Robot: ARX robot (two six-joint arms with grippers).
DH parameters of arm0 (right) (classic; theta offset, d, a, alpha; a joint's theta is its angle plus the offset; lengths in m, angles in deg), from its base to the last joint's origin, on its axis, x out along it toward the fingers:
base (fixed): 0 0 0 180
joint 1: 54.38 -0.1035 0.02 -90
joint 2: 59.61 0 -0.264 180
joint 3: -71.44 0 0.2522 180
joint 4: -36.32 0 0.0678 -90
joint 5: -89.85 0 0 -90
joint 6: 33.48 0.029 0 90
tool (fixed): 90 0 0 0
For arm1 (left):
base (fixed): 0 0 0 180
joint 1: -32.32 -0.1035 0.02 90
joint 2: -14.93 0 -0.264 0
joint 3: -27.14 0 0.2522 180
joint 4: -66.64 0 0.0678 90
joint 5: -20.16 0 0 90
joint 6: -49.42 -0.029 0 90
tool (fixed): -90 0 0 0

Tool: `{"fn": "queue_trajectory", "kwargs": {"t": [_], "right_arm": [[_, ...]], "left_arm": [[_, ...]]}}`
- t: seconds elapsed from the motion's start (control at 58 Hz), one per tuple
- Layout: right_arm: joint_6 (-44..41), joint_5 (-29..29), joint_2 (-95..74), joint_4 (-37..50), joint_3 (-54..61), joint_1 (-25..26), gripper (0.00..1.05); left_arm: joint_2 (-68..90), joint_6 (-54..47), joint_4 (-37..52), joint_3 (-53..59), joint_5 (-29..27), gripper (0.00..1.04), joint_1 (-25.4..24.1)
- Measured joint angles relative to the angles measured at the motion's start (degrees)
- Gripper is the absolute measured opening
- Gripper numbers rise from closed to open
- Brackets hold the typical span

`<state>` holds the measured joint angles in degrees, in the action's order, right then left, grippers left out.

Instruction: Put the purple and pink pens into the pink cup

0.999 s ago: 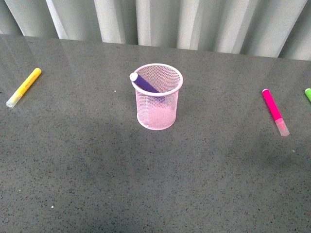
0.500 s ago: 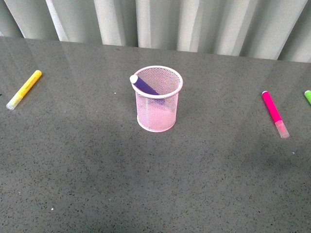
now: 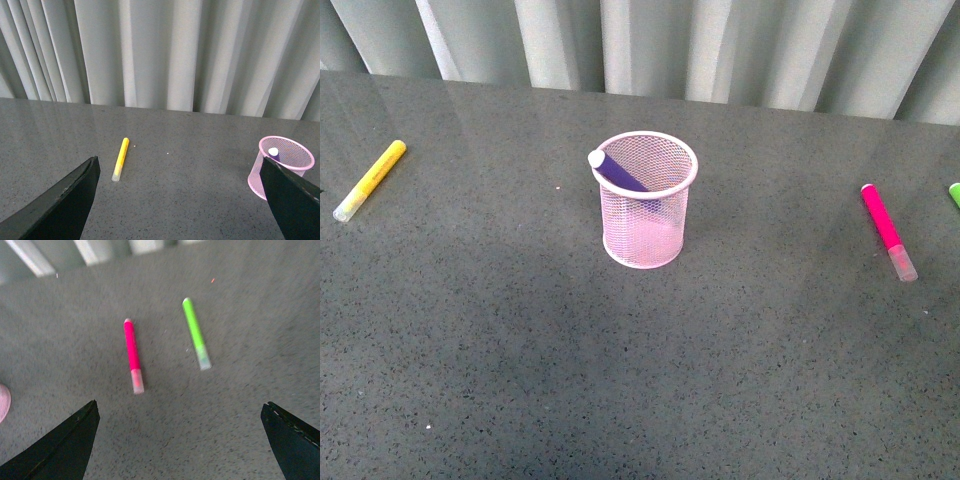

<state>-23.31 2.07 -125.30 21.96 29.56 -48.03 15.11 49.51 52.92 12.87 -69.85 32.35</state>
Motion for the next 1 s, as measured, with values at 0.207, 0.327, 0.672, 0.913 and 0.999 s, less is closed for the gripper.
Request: {"fn": "queue_trajectory", "kwargs": {"t": [0.207, 0.327, 0.672, 0.913, 0.999], "right_arm": [[-3.3, -2.3, -16.4, -2.7, -11.7, -2.8, 0.98], [-5.6, -3.1, -22.9, -3.8, -16.3, -4.7, 0.98], [-6.9, -6.5, -40.3, -4.2, -27.8, -8.7, 0.98], [-2.8, -6.6, -48.9, -4.5, -35.2, -8.5, 0.98], [-1.6, -6.4, -51.5, -4.4, -36.7, -8.1, 0.98]], "left_arm": [[0.0, 0.0, 0.0, 0.0, 0.0, 0.98, 0.0], [0.0, 0.0, 0.0, 0.0, 0.0, 0.98, 0.0], [0.0, 0.0, 0.0, 0.0, 0.0, 0.98, 0.0], [0.0, 0.0, 0.0, 0.0, 0.0, 0.98, 0.0], [0.0, 0.0, 0.0, 0.0, 0.0, 0.98, 0.0]]}}
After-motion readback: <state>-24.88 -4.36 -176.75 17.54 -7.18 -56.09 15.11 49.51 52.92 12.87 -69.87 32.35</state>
